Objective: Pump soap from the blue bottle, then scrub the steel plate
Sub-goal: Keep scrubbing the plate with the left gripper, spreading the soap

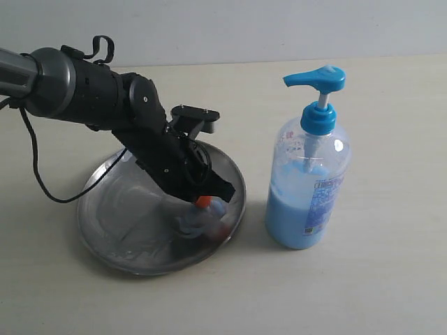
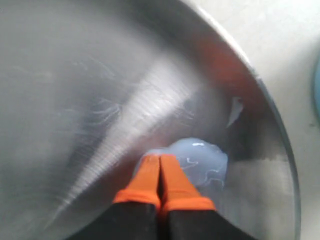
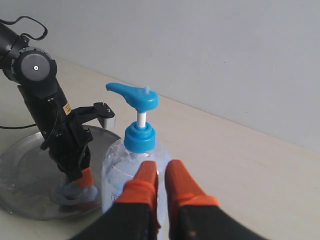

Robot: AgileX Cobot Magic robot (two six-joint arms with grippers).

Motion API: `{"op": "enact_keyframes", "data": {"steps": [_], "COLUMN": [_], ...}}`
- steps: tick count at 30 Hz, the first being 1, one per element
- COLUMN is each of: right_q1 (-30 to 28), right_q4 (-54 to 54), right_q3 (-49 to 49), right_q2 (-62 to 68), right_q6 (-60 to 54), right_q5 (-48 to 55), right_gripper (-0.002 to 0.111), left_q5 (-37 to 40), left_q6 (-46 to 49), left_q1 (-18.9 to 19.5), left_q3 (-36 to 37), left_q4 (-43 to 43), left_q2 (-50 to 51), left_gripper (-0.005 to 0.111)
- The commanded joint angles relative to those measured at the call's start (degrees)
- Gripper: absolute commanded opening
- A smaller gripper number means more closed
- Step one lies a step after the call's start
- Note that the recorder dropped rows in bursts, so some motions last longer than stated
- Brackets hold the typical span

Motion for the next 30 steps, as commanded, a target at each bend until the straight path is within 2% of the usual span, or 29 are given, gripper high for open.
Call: {"op": "enact_keyframes", "data": {"steps": [1,14,19,24,30], "right_q1": [0.1,0.1,0.1,0.1,0.1], "right_q4": [-0.7,-0.7,-0.7,-0.7,-0.7], "right_q3": [0.1,0.1,0.1,0.1,0.1], "right_q2": [-0.2,-0.3,-0.3,-0.3,-0.3], "right_q6": [-0.1,-0.1,-0.1,-0.1,-0.1], "right_q5": [-1.0,-1.0,-1.0,-1.0,-1.0], "right_gripper": [0.009,0.009,0.009,0.009,0.009], "left_q5": [0.6,11.1,11.9,9.4,-0.7], "left_q6": [-2.9,-3.1,-2.6,0.5,0.5], "left_q1": [0.0,0.0,-0.1,-1.0,-4.0], "left_q3": [0.1,0.1,0.1,0.1,0.1], "left_q4": [5.6,7.5,6.1,1.4,-1.0], "left_q2": [-0.1,-0.1,-0.1,-0.1,-0.1], "left_gripper": [0.000,0.000,0.000,0.000,0.000]}}
